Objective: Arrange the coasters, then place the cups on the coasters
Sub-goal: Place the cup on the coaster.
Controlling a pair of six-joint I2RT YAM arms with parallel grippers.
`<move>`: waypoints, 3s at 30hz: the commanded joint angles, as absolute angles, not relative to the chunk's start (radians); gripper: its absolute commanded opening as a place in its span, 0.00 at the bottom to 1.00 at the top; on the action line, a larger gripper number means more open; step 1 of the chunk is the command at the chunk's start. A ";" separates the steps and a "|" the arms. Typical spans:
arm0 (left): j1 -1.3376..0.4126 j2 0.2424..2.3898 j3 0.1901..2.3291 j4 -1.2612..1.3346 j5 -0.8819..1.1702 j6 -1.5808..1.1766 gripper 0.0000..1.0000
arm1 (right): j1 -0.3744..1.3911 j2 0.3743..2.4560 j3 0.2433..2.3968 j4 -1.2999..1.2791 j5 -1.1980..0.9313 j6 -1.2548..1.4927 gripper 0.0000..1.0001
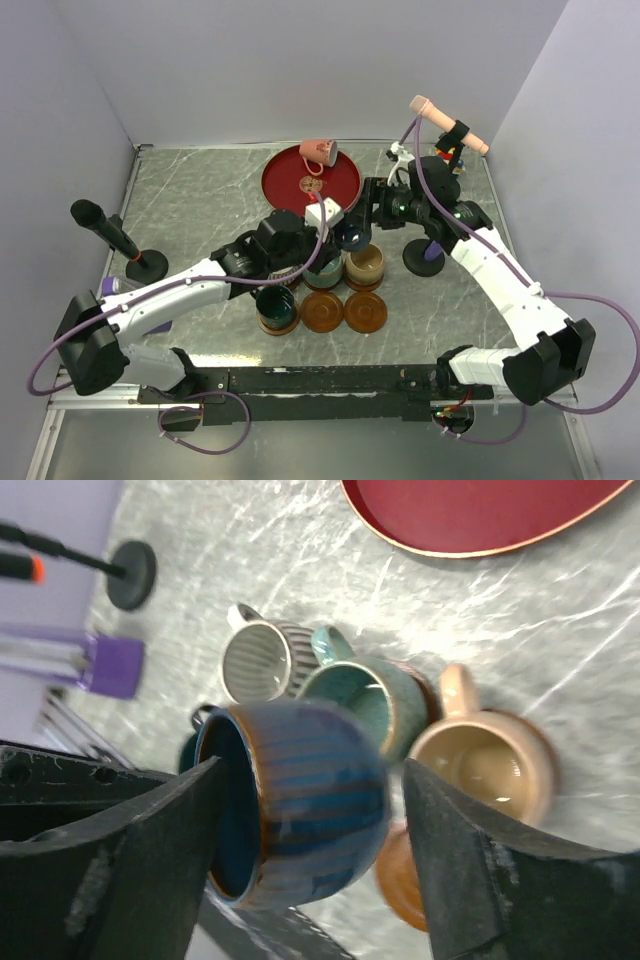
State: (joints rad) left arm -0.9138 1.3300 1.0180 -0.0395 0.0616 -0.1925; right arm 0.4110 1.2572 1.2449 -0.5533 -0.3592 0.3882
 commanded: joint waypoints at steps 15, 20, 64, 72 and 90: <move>-0.873 1.253 1.127 -0.284 0.425 0.161 0.01 | 0.440 1.233 1.307 -0.791 -0.451 0.045 0.74; -0.871 1.258 1.163 -0.324 0.463 0.190 0.01 | 0.501 1.264 1.309 -0.798 -0.425 0.017 0.61; -0.278 1.020 1.080 -0.083 0.003 -0.322 0.97 | 1.017 1.025 1.002 -0.750 0.615 0.840 0.00; -0.213 1.045 1.002 -0.060 0.057 -0.353 0.97 | 1.210 1.327 1.158 -1.009 0.801 1.167 0.00; -0.212 1.011 0.979 -0.043 0.081 -0.336 0.97 | 1.258 1.548 1.147 -0.809 0.779 1.028 0.00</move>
